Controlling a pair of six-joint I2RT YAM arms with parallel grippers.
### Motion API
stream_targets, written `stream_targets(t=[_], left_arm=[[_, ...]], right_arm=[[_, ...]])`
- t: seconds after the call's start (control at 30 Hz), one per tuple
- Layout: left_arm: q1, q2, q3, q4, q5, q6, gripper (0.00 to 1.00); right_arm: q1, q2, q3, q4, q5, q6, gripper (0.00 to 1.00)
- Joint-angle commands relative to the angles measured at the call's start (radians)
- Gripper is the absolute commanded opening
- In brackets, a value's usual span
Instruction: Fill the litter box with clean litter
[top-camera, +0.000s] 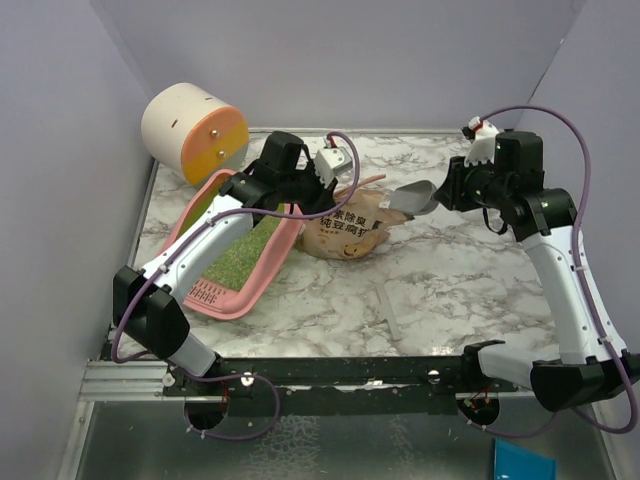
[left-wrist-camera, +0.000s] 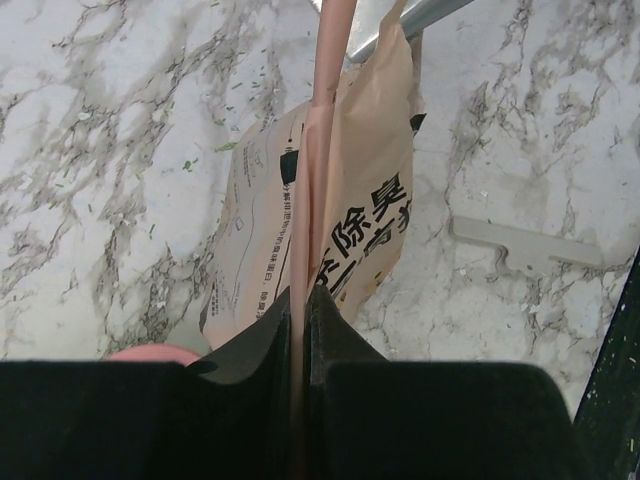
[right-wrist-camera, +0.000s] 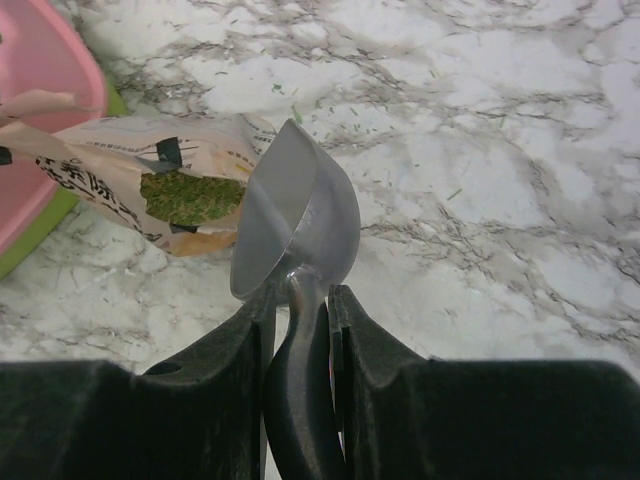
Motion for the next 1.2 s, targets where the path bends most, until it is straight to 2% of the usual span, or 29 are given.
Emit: stream_targets(t=[0.0,0.3,0.67,0.93,1.17], left_arm=[[-0.012,-0.045,-0.001,0.05,-0.063,-0.034,0.06],[-0.03,-0.078,-0.028,0.112,-0.102,-0.081,0.05],[-0.046,-0.176,-0.122,0.212,-0.072,-0.127,0.04],[-0.092,-0.188,-0.152,0.239,-0.061,-0.114,0.05],[-0.102,-0.196,-0.218,0.289,-0.073,-0.101,0.05]], right_arm=[[0.003,-0.054,0.089,-0.081,0.088,0.007,0.01],[0.002,-0.095,0.02,-0.072,-0.091,0.027,0.01],[0.004,-0.046,-0.029,0.007,-0.183,0.028,0.01],[0.029,0.028,0.038,-0.014,-0.191,0.008,0.01],[0.113,0.129,0.065,-0.04,-0.098,-0.009,0.01]])
